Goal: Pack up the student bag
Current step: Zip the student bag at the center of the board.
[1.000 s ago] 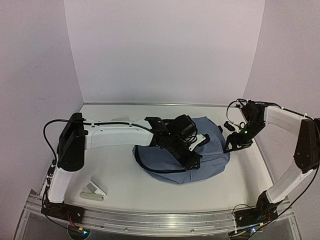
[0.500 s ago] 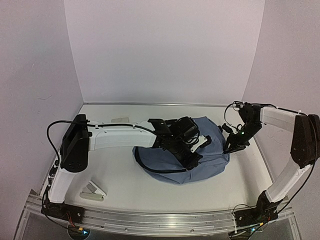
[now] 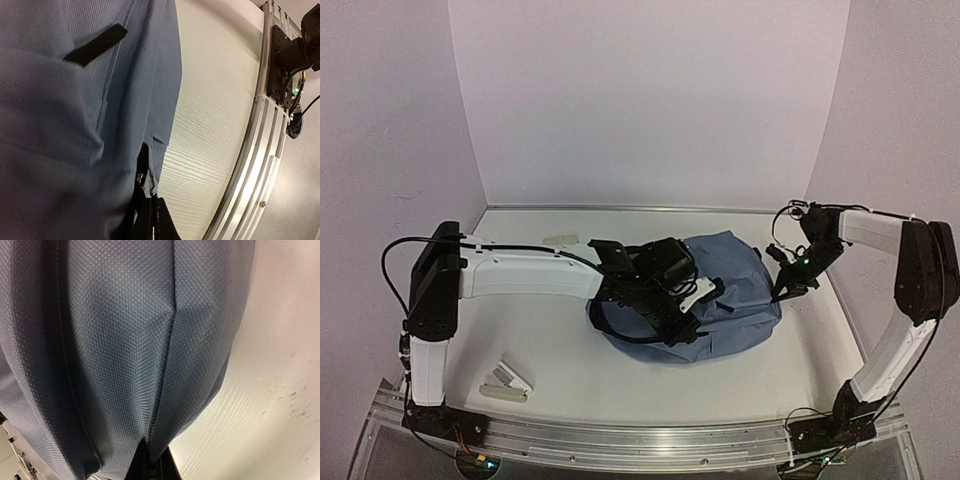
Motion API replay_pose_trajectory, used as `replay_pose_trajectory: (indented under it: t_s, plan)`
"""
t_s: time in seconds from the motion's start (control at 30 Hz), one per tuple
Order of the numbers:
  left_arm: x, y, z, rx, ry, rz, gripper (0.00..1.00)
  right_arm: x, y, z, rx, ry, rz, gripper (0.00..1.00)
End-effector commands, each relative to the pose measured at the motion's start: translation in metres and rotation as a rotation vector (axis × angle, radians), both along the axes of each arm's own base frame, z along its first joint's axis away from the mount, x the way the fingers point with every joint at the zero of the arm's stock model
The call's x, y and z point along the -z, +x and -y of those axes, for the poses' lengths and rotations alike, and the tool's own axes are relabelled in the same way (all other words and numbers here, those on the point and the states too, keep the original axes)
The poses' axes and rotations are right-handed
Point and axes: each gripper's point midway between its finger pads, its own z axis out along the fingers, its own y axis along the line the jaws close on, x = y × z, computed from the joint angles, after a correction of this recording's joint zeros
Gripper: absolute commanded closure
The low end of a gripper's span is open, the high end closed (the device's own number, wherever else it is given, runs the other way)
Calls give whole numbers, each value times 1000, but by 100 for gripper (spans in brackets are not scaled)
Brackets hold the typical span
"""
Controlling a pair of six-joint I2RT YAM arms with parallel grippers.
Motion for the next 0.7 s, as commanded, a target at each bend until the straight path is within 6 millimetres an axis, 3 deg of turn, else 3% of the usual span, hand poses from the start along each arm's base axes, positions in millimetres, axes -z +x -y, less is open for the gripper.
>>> replay_pose_trajectory:
  t_s: [0.0, 0.27, 0.43, 0.67]
  plan:
    - [-15, -3, -23, -37, 17, 13, 100, 6, 48, 39, 60, -150, 116, 100]
    - [-6, -8, -47, -71, 54, 7, 100, -8, 89, 41, 94, -153, 180, 100]
    - [6, -16, -60, -80, 89, -29, 100, -18, 128, 44, 127, -169, 237, 100]
    - [-1, -18, -53, -74, 42, -51, 100, -46, 184, 30, 193, -93, 326, 100]
